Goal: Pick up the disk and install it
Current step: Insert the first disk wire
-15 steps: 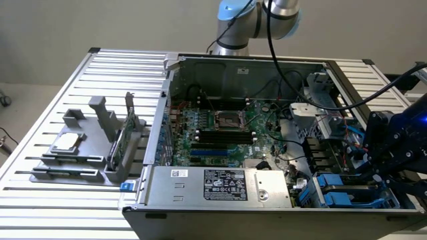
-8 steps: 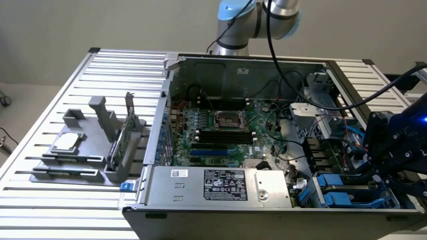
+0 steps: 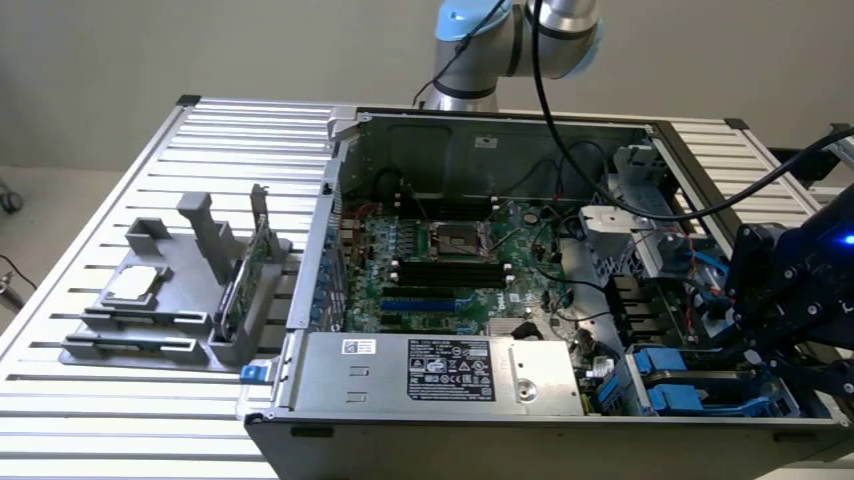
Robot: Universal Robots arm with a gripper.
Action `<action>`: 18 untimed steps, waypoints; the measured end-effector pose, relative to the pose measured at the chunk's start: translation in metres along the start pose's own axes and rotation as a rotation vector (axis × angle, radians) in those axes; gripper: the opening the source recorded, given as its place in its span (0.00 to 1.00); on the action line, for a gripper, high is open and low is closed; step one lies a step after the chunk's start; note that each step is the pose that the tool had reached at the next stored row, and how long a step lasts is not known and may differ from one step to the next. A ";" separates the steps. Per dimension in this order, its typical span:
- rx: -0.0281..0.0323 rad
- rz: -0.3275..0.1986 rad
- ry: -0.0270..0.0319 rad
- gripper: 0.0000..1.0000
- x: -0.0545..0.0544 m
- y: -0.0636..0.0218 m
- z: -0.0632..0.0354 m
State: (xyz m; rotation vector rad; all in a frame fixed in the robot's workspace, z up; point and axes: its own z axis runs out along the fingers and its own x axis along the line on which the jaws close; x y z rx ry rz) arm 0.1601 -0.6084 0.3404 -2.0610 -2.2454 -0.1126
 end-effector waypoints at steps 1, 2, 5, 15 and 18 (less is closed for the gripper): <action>-0.0009 0.000 0.0000 0.17 0.000 0.0000 0.0001; -0.0019 0.001 -0.0001 0.17 0.000 0.0000 0.0001; -0.0051 0.002 -0.0005 0.17 0.000 0.0000 0.0002; -0.0118 0.011 -0.0010 0.17 0.002 -0.0009 0.0006; -0.0137 0.016 -0.0008 0.17 0.002 -0.0010 0.0011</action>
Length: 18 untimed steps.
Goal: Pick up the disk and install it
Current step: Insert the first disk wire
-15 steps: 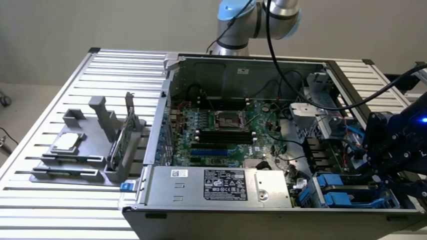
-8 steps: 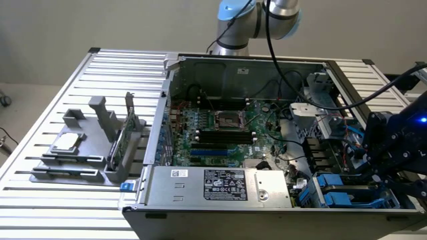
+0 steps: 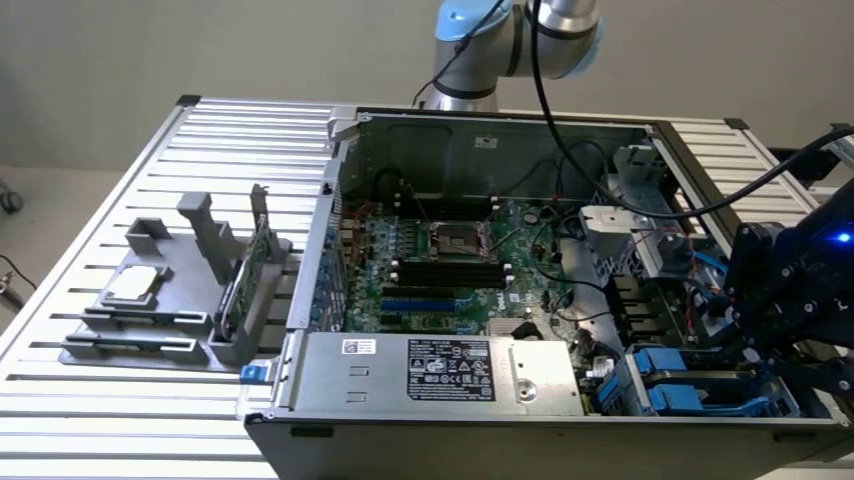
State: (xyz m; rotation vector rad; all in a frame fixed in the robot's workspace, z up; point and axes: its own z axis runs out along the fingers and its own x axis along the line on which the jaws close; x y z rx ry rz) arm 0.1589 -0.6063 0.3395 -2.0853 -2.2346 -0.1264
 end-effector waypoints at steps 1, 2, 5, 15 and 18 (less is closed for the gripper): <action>-0.0006 0.002 -0.0002 0.17 0.000 -0.0002 0.0001; -0.0011 0.004 -0.0003 0.17 0.000 -0.0004 0.0001; -0.0025 0.011 -0.0004 0.17 0.000 -0.0014 0.0005; -0.0072 0.032 -0.0009 0.17 0.000 -0.0028 0.0018; -0.0091 0.034 -0.0009 0.17 0.000 -0.0028 0.0022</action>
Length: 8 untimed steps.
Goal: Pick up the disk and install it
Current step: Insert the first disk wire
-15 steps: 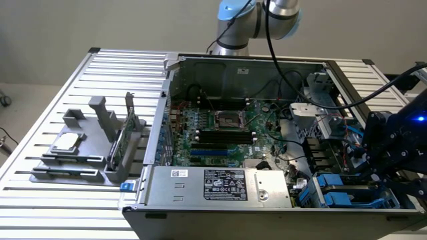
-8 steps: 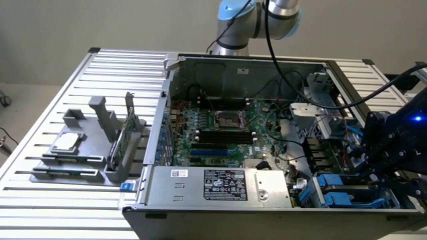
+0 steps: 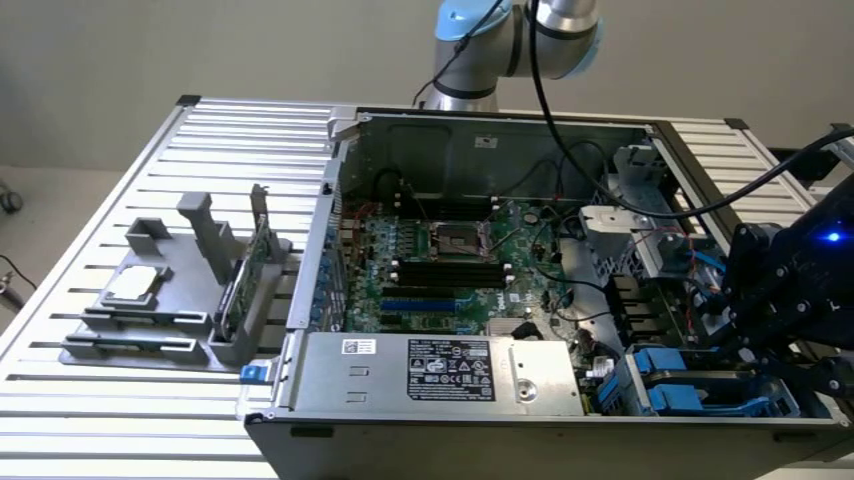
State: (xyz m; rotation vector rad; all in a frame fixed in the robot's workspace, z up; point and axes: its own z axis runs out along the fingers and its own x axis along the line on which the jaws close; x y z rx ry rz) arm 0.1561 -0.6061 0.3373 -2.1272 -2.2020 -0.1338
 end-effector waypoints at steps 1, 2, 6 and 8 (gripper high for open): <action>-0.0006 0.000 -0.0001 0.17 0.000 0.0000 0.0000; -0.0011 0.001 0.0005 0.17 0.000 0.0001 0.0003; -0.0033 0.001 0.0002 0.17 0.000 0.0000 0.0003; -0.0038 0.002 -0.0001 0.17 0.000 0.0000 0.0003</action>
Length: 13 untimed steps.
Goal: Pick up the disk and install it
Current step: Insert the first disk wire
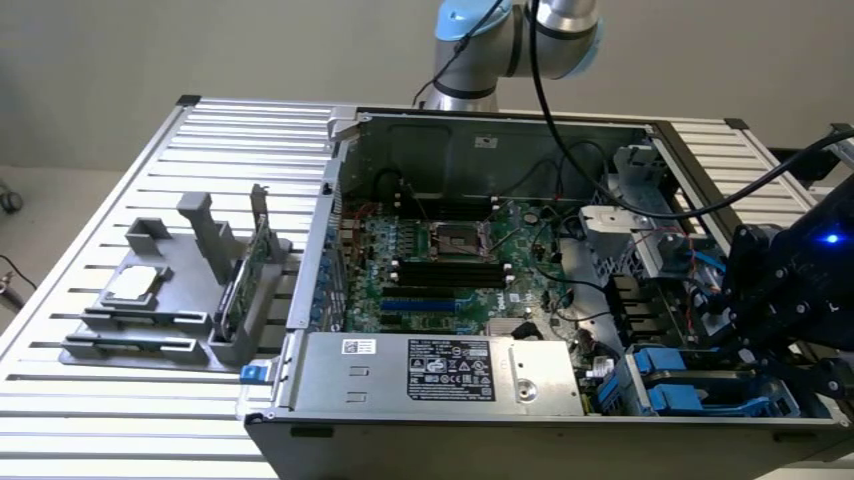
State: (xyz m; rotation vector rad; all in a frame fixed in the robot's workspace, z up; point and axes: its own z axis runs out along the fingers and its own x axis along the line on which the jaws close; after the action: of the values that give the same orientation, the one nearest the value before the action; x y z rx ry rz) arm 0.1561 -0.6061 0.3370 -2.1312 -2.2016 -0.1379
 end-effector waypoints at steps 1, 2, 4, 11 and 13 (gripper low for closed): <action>-0.0001 0.000 -0.0001 0.17 0.000 0.0000 0.0000; -0.0001 0.001 -0.0002 0.17 0.000 0.0000 0.0001; -0.0002 0.001 -0.0005 0.17 0.000 0.0000 0.0002; -0.0003 0.003 -0.0011 0.17 0.000 0.0000 0.0023; -0.0004 0.003 -0.0009 0.17 0.000 0.0001 0.0028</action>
State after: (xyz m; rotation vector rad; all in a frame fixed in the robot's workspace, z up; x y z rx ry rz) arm 0.1562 -0.6061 0.3342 -2.1351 -2.1989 -0.1372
